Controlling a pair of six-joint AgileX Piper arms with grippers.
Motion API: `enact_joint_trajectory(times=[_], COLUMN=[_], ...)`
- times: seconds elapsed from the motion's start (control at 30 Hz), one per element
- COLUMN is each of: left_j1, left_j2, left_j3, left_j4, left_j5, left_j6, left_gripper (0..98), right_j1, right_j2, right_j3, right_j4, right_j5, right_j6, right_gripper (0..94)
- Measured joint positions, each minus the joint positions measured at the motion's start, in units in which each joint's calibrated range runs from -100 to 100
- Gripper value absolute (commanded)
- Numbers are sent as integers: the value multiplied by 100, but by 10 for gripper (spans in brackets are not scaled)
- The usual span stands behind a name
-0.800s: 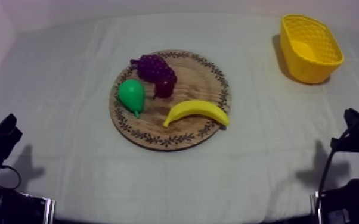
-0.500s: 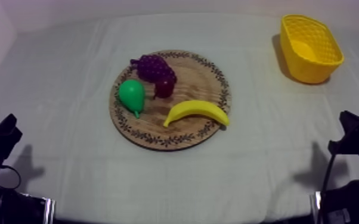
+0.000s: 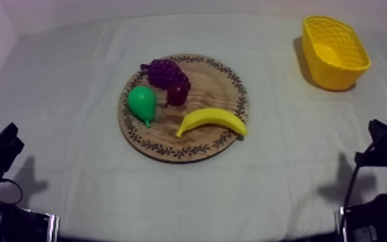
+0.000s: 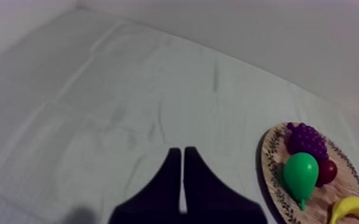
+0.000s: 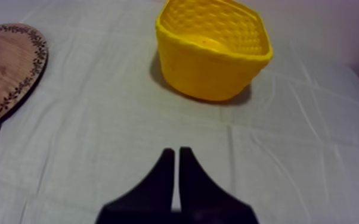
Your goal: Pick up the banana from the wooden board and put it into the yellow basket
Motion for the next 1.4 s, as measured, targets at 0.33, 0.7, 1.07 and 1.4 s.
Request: enact_joint_trajectory(times=[0.33,0.7,1.07,1.4], left_j1=[0,0,0,0], left_j2=[0,0,0,0], left_j3=[0,0,0,0], left_j4=[0,0,0,0], left_j5=[0,0,0,0], left_j6=[0,0,0,0], left_gripper=[1,1,1,1], right_j1=[-41,-259,-925,-1851], right_j2=[185,1659,3567,4743], right_j3=[1,-933,-2375,-4037], right_j4=[-331,-557,-827,94], right_j5=[-763,-1441,-1206,369], right_j6=[283,626,1254,660], right_gripper=[3,3,3,3])
